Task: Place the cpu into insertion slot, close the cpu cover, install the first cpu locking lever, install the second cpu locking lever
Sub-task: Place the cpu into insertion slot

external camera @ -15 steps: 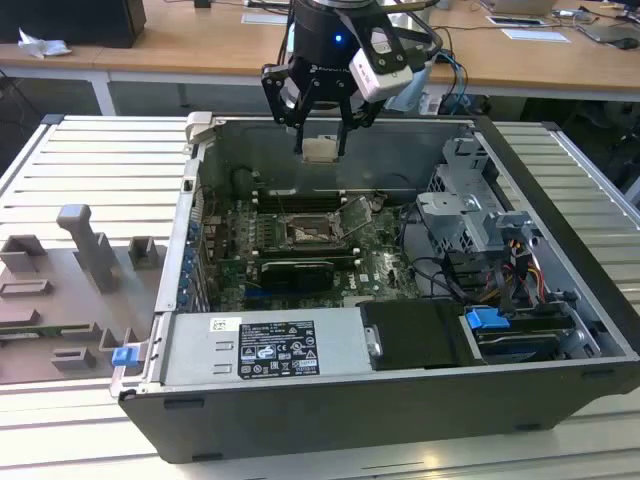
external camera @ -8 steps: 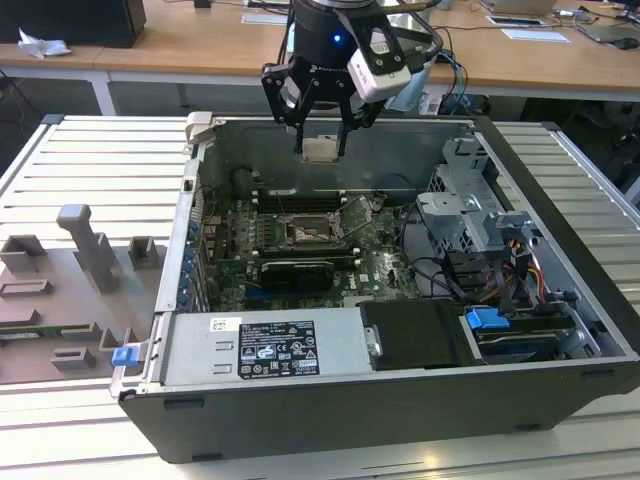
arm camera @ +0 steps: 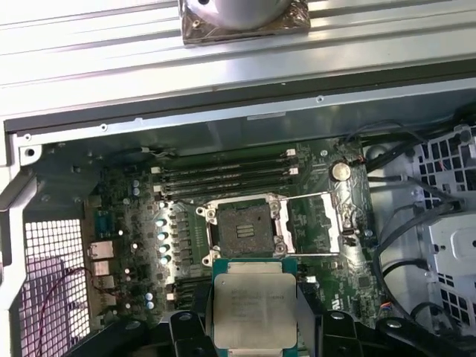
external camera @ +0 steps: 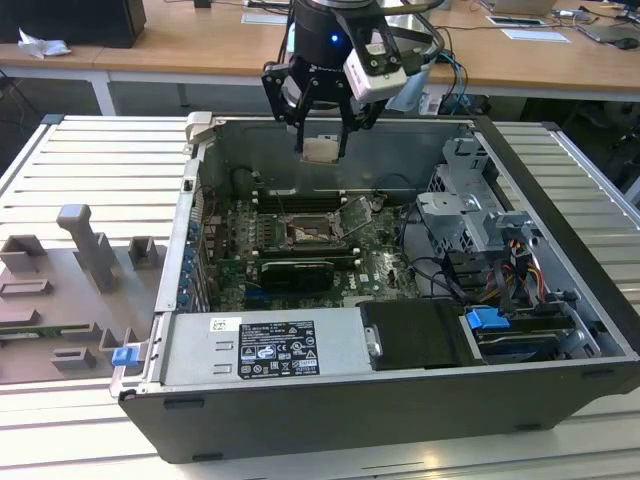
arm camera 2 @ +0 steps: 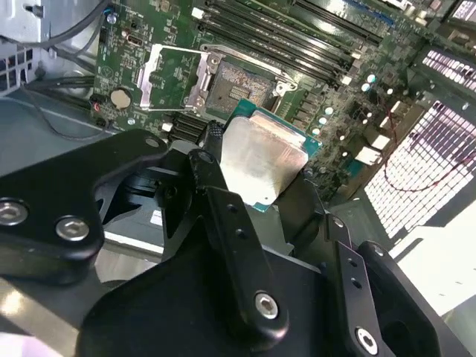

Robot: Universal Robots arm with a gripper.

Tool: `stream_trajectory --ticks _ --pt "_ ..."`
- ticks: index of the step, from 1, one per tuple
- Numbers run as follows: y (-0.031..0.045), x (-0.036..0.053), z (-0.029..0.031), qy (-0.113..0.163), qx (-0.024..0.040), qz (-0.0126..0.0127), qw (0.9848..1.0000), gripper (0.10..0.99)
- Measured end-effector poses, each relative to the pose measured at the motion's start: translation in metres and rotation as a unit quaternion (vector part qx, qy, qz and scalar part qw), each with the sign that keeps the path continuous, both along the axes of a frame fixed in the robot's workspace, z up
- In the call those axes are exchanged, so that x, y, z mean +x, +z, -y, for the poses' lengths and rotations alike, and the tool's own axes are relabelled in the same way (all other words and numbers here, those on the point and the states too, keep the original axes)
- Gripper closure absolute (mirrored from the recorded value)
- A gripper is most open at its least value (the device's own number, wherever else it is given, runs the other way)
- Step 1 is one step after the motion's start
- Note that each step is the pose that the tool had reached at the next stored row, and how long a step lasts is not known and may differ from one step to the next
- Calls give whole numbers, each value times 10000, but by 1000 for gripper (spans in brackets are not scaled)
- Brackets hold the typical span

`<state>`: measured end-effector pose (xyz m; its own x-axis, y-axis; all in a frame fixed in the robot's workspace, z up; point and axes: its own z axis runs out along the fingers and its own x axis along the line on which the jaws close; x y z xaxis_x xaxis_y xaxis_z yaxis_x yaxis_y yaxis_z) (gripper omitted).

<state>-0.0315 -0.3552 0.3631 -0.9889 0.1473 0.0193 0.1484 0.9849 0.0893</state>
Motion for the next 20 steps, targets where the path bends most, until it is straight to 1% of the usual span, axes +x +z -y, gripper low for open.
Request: stream_trajectory --ticks 2,3,7,12,20 --pt "-2 0 0 -159 0 0 9999 545" --pt "-5 0 0 -290 0 0 9996 545" --pt "-10 0 0 -372 0 0 9993 545" --pt "-12 0 0 -543 0 0 9985 545" --pt "-14 0 0 -707 0 0 9975 545"
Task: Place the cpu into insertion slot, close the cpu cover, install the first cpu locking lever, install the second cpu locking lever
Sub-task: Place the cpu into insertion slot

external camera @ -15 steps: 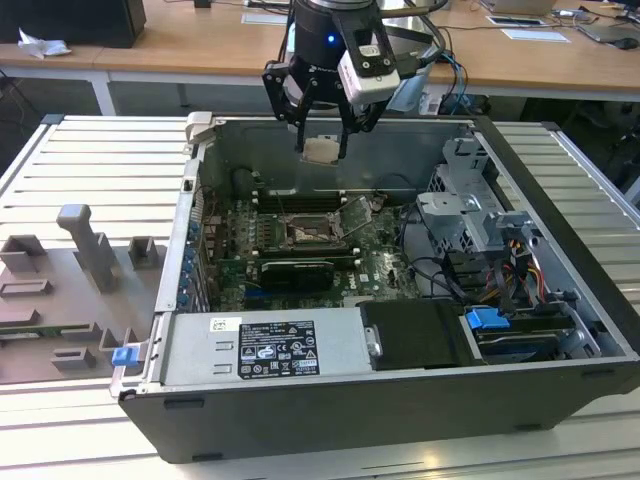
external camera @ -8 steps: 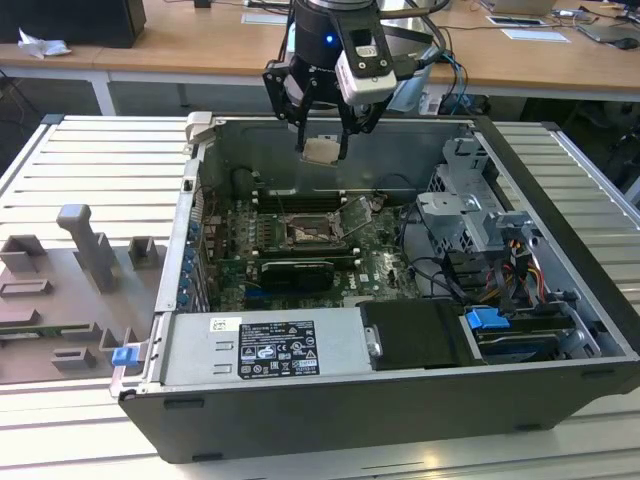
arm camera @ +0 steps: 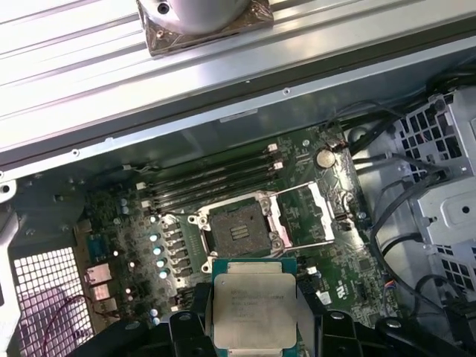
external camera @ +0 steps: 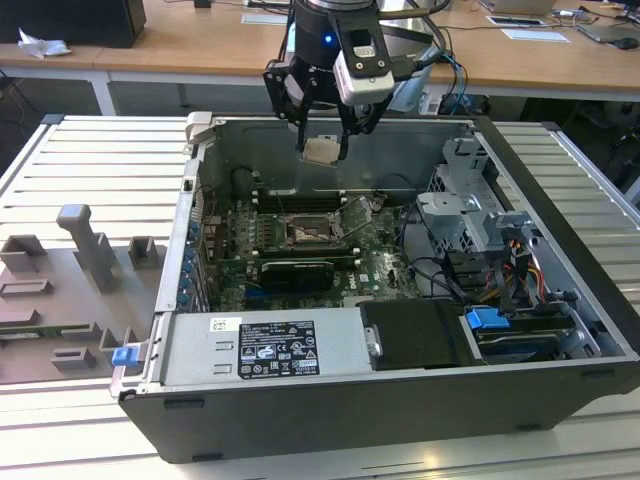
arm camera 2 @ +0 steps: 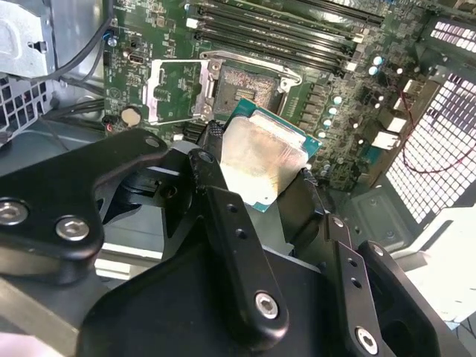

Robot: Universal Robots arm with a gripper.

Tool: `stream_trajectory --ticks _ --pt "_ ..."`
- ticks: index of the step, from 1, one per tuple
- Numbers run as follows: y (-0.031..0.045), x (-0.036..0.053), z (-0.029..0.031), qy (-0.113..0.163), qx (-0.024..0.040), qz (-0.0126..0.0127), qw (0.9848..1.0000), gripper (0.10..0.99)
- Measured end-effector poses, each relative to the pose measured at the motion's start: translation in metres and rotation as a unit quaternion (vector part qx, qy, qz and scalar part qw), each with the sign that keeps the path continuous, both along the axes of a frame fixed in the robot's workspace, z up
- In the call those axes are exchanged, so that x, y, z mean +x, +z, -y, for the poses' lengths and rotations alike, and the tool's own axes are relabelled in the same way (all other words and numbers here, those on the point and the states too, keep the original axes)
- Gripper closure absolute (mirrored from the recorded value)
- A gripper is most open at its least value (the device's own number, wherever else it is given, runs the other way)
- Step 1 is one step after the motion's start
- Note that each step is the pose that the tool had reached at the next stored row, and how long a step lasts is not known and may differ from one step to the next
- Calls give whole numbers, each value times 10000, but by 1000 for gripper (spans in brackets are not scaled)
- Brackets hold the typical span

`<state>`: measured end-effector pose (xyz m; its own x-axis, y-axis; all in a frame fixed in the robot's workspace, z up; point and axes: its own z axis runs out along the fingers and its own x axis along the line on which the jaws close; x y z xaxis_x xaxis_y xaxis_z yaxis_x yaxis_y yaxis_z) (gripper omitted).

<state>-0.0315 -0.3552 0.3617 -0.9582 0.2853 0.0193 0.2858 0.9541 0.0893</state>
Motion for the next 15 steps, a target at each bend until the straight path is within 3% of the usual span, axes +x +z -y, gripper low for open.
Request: stream_trajectory --ticks 15 --pt "-1 0 0 -298 0 0 9996 545"
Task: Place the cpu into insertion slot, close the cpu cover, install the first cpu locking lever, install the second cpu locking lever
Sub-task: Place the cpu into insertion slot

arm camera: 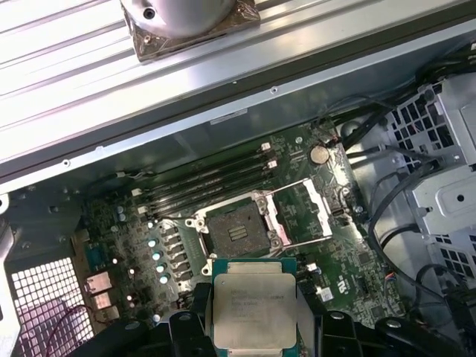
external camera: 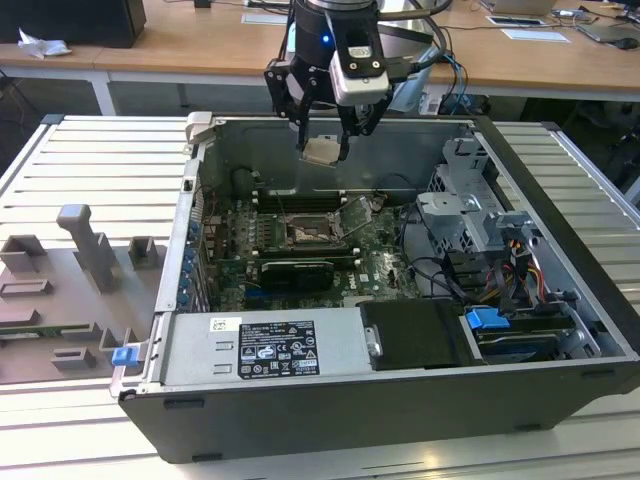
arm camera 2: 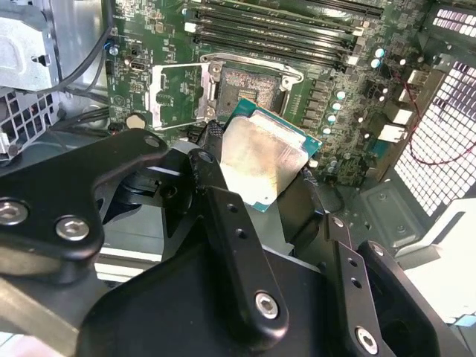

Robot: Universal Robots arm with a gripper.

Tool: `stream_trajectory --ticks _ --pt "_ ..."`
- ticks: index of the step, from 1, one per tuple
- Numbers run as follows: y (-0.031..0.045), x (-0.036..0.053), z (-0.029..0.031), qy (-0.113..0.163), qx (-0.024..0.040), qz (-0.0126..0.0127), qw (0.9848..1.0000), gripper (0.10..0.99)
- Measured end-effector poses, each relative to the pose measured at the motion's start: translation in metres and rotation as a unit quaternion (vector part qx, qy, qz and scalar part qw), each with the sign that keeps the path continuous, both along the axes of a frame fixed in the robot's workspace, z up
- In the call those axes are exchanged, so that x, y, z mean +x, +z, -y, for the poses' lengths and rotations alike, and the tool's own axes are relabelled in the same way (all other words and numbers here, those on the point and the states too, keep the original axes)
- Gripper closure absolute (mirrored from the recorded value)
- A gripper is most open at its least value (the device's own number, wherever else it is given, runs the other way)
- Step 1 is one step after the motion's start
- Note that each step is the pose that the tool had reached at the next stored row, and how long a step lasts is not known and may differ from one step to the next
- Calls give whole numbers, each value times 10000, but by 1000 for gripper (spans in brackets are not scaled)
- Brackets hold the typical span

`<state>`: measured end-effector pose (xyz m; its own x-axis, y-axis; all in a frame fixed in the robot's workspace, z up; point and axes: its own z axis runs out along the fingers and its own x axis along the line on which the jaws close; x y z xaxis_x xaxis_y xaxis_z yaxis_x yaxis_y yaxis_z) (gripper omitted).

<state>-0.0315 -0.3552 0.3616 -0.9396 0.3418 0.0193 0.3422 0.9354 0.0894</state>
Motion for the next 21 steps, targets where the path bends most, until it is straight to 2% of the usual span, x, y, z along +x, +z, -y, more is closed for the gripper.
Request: stream_trajectory --ticks 21 --pt "-6 0 0 -343 0 0 9994 545"
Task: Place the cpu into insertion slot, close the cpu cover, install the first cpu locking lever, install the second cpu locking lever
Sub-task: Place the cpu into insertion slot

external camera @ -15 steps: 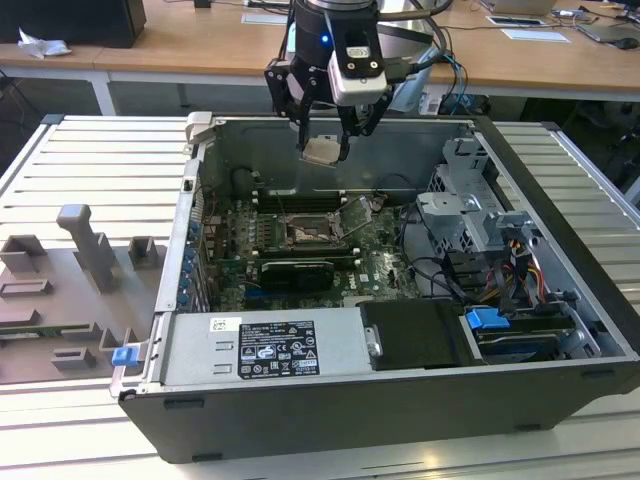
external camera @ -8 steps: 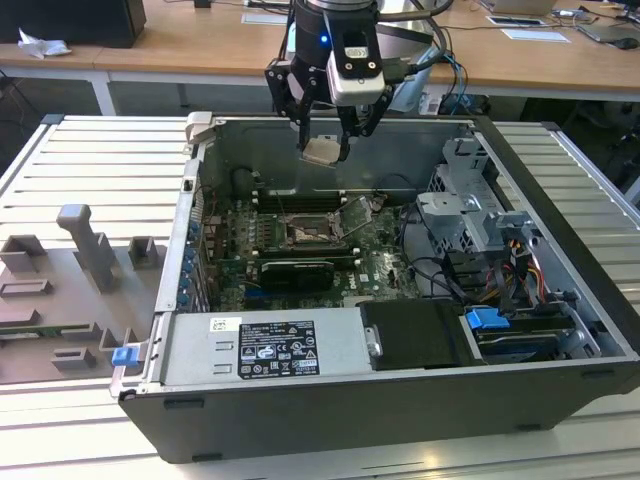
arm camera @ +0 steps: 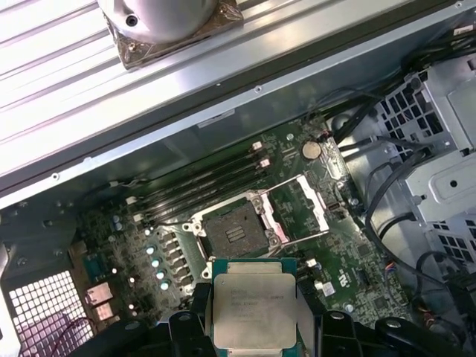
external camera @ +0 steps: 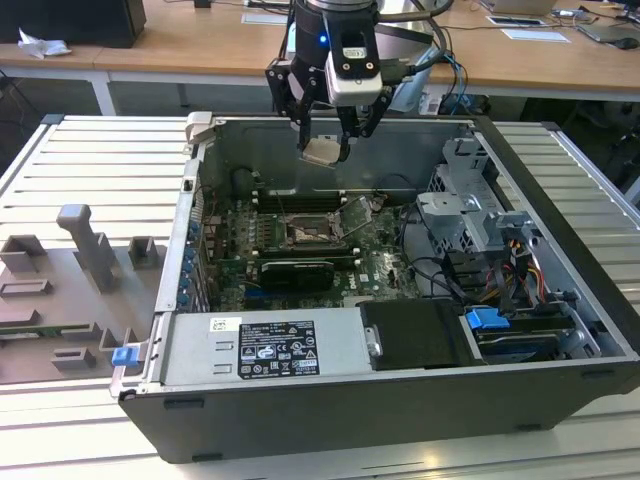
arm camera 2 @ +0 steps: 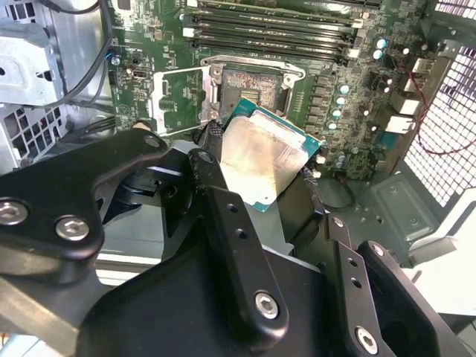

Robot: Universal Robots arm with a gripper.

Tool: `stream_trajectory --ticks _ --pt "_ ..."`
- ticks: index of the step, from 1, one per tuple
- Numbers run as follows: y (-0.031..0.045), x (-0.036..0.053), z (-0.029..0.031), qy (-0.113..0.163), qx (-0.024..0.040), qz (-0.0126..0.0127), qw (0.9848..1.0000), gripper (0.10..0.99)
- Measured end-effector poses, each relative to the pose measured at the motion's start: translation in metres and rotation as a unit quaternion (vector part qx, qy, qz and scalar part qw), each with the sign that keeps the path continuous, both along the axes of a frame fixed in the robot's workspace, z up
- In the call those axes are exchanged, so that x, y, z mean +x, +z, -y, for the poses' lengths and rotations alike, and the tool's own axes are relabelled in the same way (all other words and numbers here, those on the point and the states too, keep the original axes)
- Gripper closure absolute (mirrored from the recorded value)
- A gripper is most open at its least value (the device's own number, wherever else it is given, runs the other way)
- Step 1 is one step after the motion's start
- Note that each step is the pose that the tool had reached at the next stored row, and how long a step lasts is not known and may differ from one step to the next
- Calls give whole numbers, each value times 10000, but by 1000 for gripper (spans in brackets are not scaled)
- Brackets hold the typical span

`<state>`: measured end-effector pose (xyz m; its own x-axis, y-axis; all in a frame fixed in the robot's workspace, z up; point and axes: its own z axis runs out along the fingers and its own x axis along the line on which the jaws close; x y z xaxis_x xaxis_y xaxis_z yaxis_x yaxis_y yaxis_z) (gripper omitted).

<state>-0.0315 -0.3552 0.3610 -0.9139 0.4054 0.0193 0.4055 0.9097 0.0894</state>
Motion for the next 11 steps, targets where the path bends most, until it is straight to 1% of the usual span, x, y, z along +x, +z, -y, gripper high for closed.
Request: stream_trajectory --ticks 11 --pt "-5 0 0 -174 0 0 9998 545"
